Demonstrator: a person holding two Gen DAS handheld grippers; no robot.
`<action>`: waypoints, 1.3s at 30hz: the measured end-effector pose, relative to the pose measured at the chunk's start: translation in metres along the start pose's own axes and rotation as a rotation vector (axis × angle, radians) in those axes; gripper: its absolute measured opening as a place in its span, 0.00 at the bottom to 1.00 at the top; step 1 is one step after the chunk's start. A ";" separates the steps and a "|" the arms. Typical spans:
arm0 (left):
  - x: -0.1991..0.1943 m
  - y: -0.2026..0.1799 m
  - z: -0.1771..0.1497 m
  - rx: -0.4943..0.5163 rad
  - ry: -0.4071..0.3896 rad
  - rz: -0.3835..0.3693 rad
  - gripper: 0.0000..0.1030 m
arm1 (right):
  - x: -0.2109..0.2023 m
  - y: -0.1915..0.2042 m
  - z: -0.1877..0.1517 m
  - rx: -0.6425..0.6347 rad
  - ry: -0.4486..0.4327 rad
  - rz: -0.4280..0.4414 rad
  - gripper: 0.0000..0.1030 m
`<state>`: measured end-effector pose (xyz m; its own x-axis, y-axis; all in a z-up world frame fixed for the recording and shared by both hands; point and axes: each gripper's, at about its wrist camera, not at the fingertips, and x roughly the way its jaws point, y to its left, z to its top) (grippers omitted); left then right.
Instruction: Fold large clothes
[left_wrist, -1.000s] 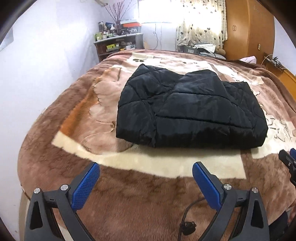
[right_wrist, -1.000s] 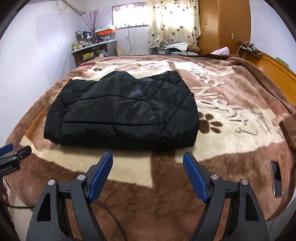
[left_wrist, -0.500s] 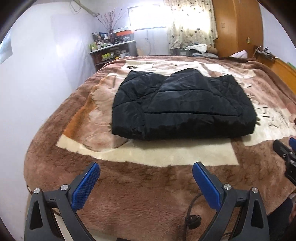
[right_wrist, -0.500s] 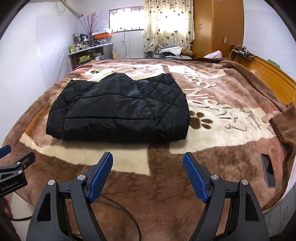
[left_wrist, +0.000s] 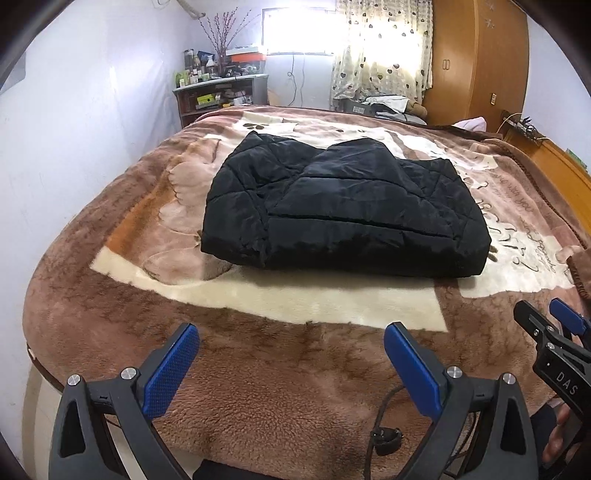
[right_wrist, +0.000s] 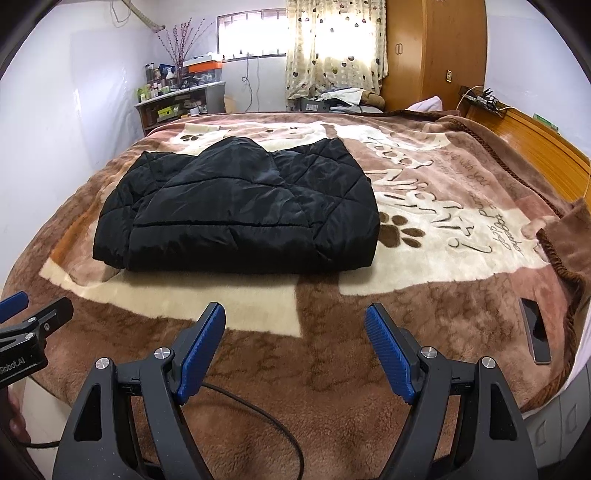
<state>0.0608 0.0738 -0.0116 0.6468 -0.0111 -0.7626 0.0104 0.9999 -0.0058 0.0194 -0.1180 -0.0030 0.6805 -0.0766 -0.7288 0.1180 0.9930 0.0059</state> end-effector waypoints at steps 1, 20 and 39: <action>0.000 0.000 -0.001 -0.002 0.002 -0.001 0.98 | 0.000 0.000 0.000 0.001 0.003 0.000 0.76; 0.000 -0.005 -0.006 -0.006 0.007 0.002 0.98 | 0.000 0.003 -0.002 -0.002 -0.006 0.010 0.76; -0.001 -0.004 -0.006 -0.001 0.009 0.000 0.98 | -0.001 0.002 -0.004 -0.006 -0.006 0.015 0.76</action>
<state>0.0559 0.0702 -0.0146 0.6395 -0.0110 -0.7687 0.0093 0.9999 -0.0065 0.0164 -0.1155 -0.0052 0.6863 -0.0623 -0.7247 0.1036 0.9945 0.0126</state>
